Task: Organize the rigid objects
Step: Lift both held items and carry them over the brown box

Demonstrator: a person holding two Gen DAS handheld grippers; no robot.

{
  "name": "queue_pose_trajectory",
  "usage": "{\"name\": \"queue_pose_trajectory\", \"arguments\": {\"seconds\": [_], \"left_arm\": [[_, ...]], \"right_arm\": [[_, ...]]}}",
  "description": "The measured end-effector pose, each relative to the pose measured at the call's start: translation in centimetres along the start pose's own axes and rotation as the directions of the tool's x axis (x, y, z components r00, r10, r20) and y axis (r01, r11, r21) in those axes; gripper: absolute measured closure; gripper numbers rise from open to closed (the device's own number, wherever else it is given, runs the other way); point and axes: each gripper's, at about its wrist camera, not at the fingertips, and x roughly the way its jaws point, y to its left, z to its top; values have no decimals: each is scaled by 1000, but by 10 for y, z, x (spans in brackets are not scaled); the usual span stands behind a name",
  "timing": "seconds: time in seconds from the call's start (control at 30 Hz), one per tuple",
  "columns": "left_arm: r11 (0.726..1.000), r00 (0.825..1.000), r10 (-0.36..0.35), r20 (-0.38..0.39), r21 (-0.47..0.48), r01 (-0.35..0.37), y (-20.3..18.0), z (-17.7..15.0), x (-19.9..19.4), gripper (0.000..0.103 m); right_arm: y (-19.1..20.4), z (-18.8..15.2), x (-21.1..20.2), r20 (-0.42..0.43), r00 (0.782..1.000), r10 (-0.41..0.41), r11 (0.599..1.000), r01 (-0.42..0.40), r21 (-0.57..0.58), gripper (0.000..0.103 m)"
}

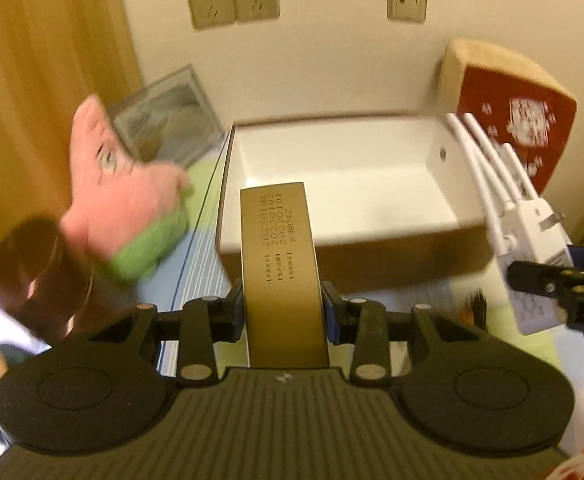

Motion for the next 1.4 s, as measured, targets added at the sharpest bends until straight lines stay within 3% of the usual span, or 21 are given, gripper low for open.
{"name": "queue_pose_trajectory", "arguments": {"seconds": [0.23, 0.6, 0.8, 1.1, 1.4], "left_arm": [[1000, 999, -9, 48, 7, 8, -4, 64, 43, 70], [999, 1000, -22, -10, 28, 23, -19, 114, 125, 70], [999, 997, -18, -80, 36, 21, -28, 117, 175, 69], [999, 979, -17, -206, 33, 24, -35, 97, 227, 69], [998, 970, -20, -242, 47, 32, -39, 92, 246, 69]], "right_arm": [[-4, 51, 49, 31, 999, -17, 1000, 16, 1, 51], [-35, 73, 130, -59, 994, -92, 995, 93, 28, 51], [-53, 68, 174, -156, 979, -127, 991, 133, 29, 51], [-64, 54, 215, -276, 947, -163, 984, 177, 28, 51], [-68, 55, 226, -294, 940, -172, 982, 189, 29, 51]]}}
